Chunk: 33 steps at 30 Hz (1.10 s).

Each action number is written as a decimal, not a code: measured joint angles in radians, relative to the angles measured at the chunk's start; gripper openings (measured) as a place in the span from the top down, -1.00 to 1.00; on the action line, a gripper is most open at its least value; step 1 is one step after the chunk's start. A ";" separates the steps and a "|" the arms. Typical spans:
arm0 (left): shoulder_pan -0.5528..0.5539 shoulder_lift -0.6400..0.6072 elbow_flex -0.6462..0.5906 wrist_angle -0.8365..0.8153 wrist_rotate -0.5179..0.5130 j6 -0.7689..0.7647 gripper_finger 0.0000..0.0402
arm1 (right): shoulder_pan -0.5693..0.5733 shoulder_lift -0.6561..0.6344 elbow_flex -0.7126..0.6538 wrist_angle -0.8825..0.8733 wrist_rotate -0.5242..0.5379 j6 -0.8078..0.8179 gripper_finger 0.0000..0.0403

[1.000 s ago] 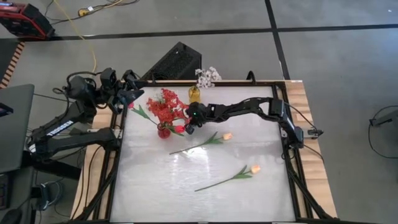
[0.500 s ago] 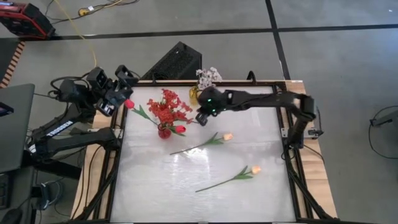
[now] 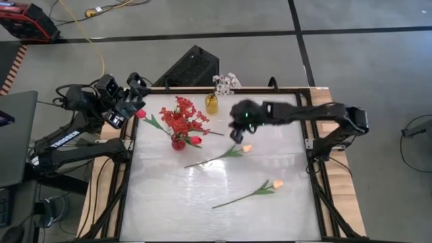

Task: Sort flowers into vase by color
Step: Put the white flowers into the yellow flower vase

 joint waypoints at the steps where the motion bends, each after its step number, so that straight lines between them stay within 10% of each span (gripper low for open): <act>1: 0.000 0.000 0.000 -0.002 0.001 0.000 -0.08 | 0.011 0.005 -0.054 0.068 -0.003 0.001 0.71; 11: 0.002 0.009 0.000 -0.016 -0.001 -0.007 -0.08 | 0.017 0.222 -0.243 0.700 -0.049 0.013 0.45; 22: 0.005 0.027 -0.001 -0.043 0.005 -0.042 -0.08 | -0.010 0.597 0.108 0.576 -0.061 -0.035 -0.10; 33: 0.009 -0.017 -0.001 -0.085 0.034 -0.055 -0.08 | -0.015 0.812 0.462 0.214 -0.050 -0.152 -0.10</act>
